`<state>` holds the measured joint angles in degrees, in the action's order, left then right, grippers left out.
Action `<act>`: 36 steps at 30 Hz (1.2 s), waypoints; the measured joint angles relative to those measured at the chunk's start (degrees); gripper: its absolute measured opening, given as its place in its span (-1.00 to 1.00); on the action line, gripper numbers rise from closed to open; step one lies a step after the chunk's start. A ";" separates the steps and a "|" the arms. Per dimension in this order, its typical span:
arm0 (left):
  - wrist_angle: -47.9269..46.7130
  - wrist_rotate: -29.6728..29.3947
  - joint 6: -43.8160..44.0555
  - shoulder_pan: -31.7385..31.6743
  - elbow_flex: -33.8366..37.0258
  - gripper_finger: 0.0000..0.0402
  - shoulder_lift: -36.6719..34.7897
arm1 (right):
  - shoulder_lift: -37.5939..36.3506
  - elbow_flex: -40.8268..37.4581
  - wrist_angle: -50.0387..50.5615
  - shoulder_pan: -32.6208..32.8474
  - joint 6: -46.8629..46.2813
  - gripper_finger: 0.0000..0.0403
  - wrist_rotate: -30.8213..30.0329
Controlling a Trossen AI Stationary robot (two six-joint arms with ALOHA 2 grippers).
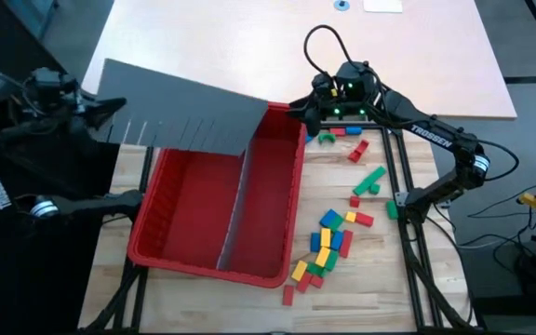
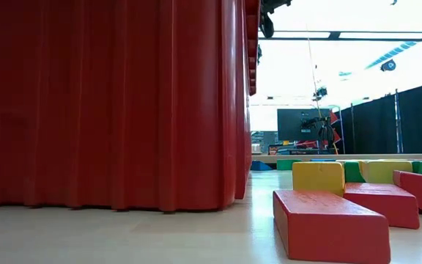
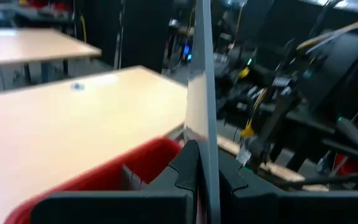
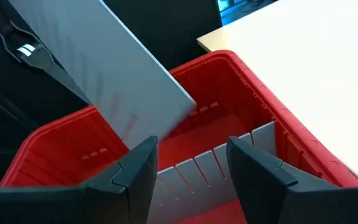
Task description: Sort blocks
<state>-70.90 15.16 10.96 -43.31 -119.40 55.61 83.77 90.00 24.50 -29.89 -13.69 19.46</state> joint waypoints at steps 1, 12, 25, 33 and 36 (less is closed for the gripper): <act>0.29 0.41 0.00 0.00 -0.87 -1.00 0.21 | 0.00 0.00 -0.17 0.00 0.00 -0.12 0.00; 2.16 1.01 -0.20 0.00 -2.44 -1.00 1.42 | 0.05 0.00 -12.07 0.17 -5.39 -0.12 0.23; 5.88 4.44 -1.05 -0.01 -2.40 -1.00 2.93 | 5.09 0.02 -19.49 3.03 -9.08 -0.09 3.22; 5.90 4.98 -0.39 -0.01 -2.40 -1.00 2.72 | 6.08 0.02 -22.91 3.14 -8.55 -0.14 3.70; 5.67 4.98 -0.39 -0.01 -2.36 -1.00 2.82 | 6.03 0.02 -24.10 3.15 -7.50 -0.34 5.29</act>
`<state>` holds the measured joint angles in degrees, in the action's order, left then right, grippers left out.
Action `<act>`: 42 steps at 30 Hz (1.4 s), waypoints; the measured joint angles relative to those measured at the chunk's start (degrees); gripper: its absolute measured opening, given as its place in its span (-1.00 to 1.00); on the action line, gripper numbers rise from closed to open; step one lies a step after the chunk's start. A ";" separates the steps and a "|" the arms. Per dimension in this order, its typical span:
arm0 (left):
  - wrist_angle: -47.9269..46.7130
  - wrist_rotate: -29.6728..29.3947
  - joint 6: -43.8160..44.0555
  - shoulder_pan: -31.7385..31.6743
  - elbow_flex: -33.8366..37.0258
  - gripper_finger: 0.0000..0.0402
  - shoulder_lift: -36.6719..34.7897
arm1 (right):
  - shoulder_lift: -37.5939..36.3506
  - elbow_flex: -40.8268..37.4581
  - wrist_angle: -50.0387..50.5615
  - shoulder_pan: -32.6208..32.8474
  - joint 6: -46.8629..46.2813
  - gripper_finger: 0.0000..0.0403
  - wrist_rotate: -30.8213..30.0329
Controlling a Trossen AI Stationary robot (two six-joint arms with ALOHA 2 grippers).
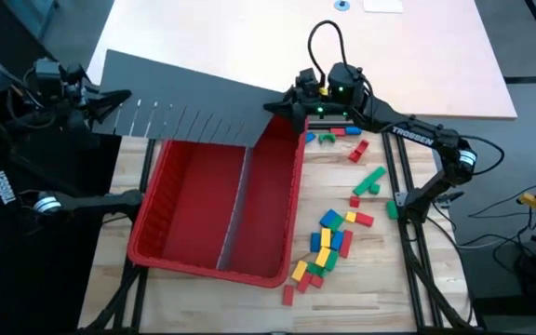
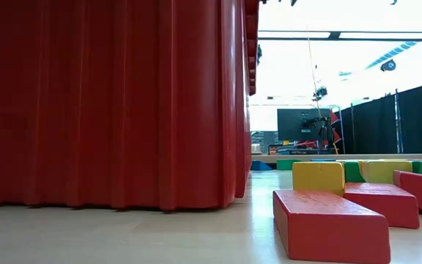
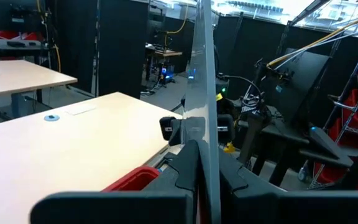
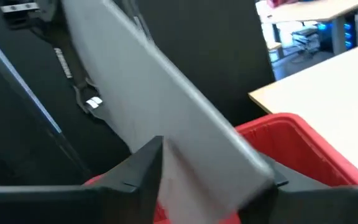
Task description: Sort blocks
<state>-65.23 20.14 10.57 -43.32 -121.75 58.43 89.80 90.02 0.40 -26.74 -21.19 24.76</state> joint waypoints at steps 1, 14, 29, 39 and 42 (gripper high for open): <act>-0.17 0.00 -0.01 -0.01 0.00 -1.00 0.02 | 0.00 0.00 -0.59 0.00 0.11 -0.43 0.85; -12.76 -5.22 -0.65 -0.04 0.00 -1.00 -0.13 | -0.49 -0.04 -1.27 -0.02 0.72 -0.99 4.30; -24.97 -7.51 -1.14 0.03 6.36 -1.00 -0.07 | -2.83 0.98 -0.37 0.48 -2.15 -1.00 9.34; -25.19 -13.63 -3.24 0.03 17.23 -1.00 -0.16 | -3.28 1.16 9.32 4.47 -1.66 -1.00 10.27; -24.80 -14.43 -4.39 0.03 19.52 -1.00 -0.22 | -3.34 1.16 12.83 5.56 -1.20 -1.00 10.44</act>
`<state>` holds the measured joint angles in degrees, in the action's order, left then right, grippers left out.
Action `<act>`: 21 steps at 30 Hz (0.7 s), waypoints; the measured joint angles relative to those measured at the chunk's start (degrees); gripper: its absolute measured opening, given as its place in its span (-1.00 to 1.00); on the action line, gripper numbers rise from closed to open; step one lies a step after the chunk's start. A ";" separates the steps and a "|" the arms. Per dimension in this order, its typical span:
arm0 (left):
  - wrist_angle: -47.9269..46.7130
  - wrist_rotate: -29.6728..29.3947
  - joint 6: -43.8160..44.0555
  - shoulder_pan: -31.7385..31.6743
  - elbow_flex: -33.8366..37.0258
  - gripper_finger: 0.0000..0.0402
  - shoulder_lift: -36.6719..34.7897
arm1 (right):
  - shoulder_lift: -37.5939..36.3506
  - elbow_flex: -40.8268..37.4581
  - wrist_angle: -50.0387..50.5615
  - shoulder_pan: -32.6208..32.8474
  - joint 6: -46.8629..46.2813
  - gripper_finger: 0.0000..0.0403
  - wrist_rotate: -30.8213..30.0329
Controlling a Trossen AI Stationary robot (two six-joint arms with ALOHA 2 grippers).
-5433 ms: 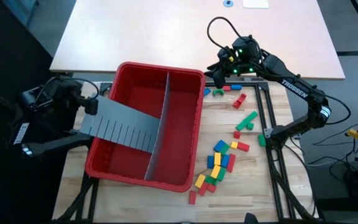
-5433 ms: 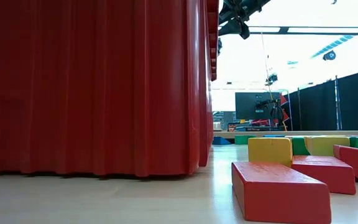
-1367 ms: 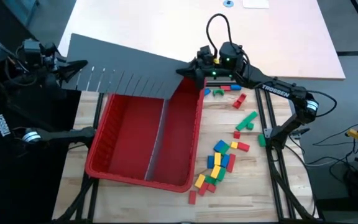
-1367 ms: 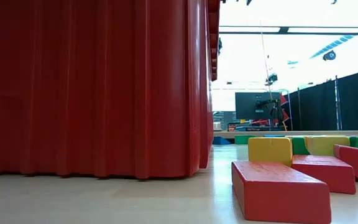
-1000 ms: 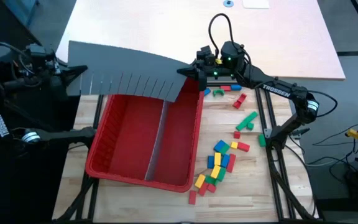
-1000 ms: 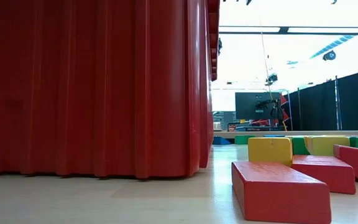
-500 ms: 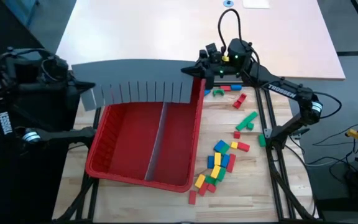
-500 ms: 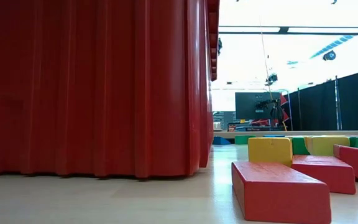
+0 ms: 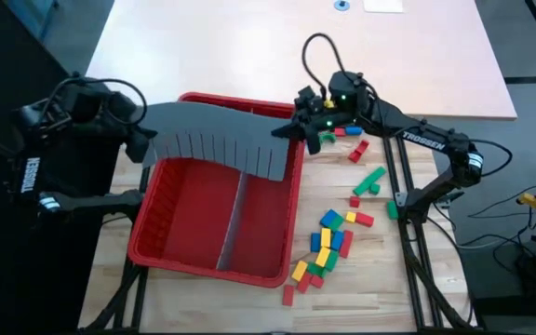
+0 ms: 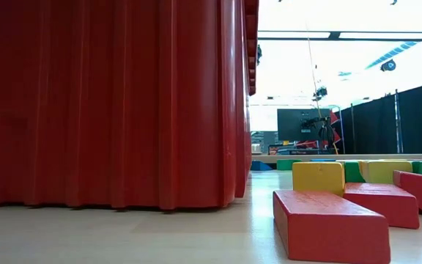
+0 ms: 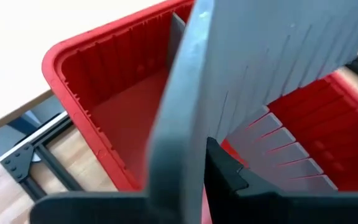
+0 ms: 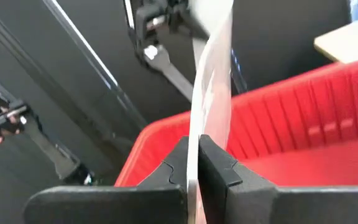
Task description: Sort blocks
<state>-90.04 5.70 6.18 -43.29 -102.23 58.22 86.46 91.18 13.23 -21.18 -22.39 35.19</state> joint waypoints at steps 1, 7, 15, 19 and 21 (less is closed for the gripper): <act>0.11 -0.14 -0.36 0.00 0.63 -1.00 0.05 | 0.00 0.00 1.00 0.34 0.27 -1.00 0.03; 2.08 -3.45 -1.83 0.02 2.75 -1.00 0.28 | -0.06 0.00 6.56 2.24 2.38 -1.00 0.16; 4.37 -4.92 -4.62 0.02 2.79 -1.00 1.10 | -0.04 0.00 9.29 2.79 3.81 -1.00 0.22; 4.49 -4.94 -5.95 0.02 3.03 -1.00 1.78 | -0.04 0.00 11.47 2.79 4.67 -1.00 0.40; 4.51 -4.80 -6.76 0.02 3.36 -1.00 2.16 | -0.04 0.00 13.11 2.79 5.57 -1.00 0.41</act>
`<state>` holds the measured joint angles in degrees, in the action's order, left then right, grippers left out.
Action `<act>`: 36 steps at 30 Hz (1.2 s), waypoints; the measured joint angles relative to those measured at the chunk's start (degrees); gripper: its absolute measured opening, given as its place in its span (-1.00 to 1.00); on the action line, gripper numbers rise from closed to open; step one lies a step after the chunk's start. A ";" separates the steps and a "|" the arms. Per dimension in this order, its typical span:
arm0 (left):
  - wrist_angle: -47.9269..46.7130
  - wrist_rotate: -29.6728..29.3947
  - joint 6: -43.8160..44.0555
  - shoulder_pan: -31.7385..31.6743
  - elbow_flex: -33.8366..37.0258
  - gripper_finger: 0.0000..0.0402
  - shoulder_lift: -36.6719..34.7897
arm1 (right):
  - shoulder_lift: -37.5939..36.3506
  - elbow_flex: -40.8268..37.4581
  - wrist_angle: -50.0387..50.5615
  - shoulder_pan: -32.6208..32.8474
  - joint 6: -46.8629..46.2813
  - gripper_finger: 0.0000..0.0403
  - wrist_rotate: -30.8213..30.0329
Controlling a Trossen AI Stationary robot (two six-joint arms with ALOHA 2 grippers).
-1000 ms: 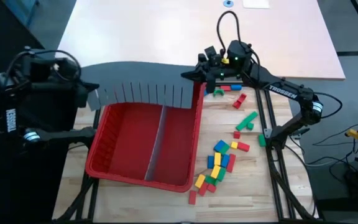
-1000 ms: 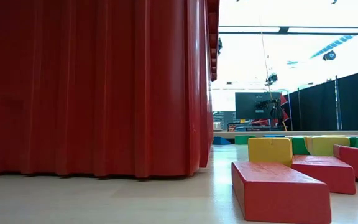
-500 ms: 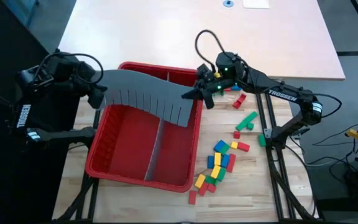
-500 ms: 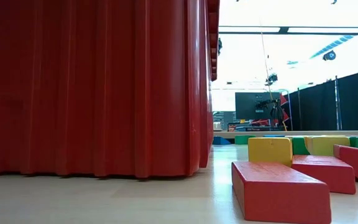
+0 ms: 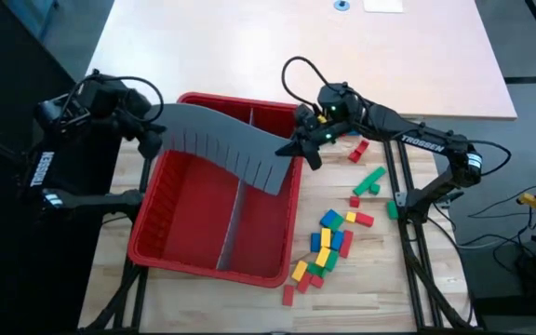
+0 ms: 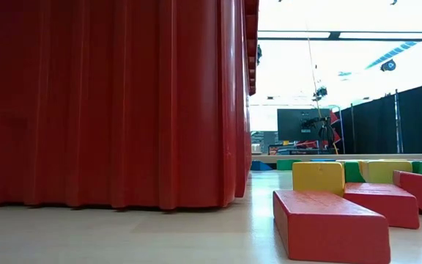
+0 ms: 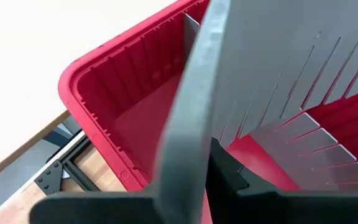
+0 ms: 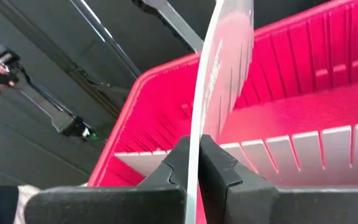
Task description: Sort blocks
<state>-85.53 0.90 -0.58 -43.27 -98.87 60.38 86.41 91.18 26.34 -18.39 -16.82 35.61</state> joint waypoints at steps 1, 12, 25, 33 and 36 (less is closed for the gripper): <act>0.04 0.07 -0.43 0.00 0.34 -1.00 0.17 | 0.00 0.00 0.79 0.00 0.20 -1.00 0.01; 2.37 3.65 -2.53 -0.07 3.25 -0.95 -0.01 | -0.98 0.00 8.20 -0.37 3.32 -1.00 -5.54; 4.67 4.16 -3.18 -0.15 3.02 -0.20 -1.94 | -2.14 0.02 8.93 -1.77 4.17 -1.00 -7.81; 5.62 4.82 -3.63 -0.13 2.91 0.28 -2.57 | -3.18 0.03 8.87 -3.68 4.41 -1.00 -9.75; 6.16 4.81 -4.47 -0.13 2.91 0.33 -2.21 | -3.26 0.04 8.88 -4.09 4.51 -1.00 -10.06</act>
<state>-79.37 5.71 -5.05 -43.40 -95.96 58.17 83.15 91.22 35.22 -22.48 -12.31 25.55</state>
